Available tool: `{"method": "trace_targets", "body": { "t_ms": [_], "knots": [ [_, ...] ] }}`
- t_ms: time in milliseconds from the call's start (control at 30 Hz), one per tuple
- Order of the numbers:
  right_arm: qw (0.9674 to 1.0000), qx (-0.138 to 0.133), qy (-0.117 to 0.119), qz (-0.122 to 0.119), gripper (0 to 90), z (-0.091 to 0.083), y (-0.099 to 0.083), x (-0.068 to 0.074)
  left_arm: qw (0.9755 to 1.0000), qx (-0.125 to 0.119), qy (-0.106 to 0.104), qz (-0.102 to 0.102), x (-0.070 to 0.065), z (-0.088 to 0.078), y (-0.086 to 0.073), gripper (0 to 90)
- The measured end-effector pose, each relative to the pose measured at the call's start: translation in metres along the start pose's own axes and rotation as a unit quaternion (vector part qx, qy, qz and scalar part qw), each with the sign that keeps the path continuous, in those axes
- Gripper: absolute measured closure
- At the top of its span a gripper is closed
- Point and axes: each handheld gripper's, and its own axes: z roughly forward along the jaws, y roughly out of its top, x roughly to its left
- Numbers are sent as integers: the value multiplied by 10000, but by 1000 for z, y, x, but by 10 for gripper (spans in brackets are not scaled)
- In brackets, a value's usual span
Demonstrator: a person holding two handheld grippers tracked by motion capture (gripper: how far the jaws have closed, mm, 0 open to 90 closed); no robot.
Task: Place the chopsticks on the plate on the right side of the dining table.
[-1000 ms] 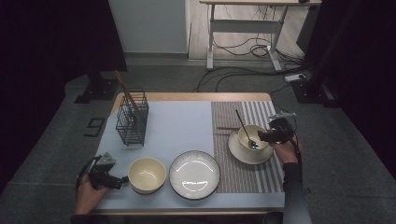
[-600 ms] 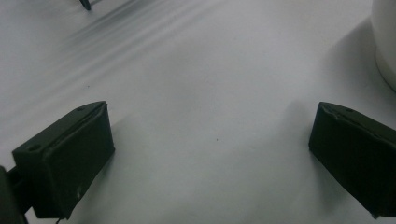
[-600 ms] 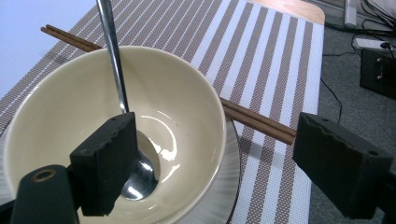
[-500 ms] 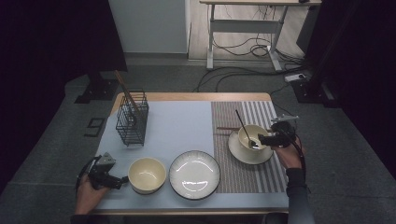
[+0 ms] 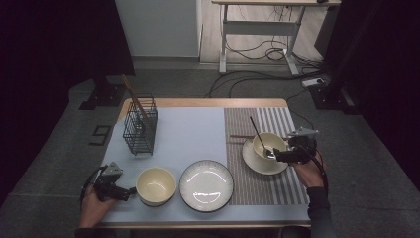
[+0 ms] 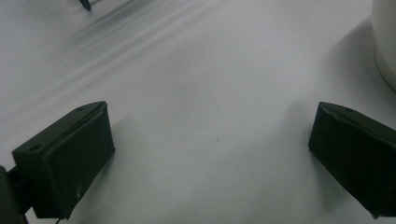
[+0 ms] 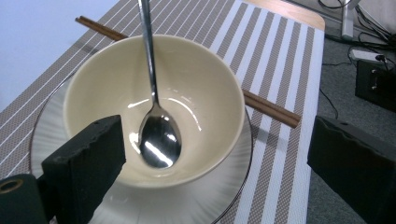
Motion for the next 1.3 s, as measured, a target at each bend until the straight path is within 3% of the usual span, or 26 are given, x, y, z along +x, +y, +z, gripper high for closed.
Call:
{"method": "trace_targets", "body": {
  "t_ms": [400,933,1300],
  "knots": [
    [9998,13,76,-198,0,-16,-16,12,10000,-2,-2,-3,0,0,0,0],
    [9997,-46,170,-145,0,-34,-42,22,10000,-2,3,1,0,0,0,0],
    [9995,90,228,-187,0,-30,-63,28,10000,-6,6,7,0,0,0,0]
  ]
}}
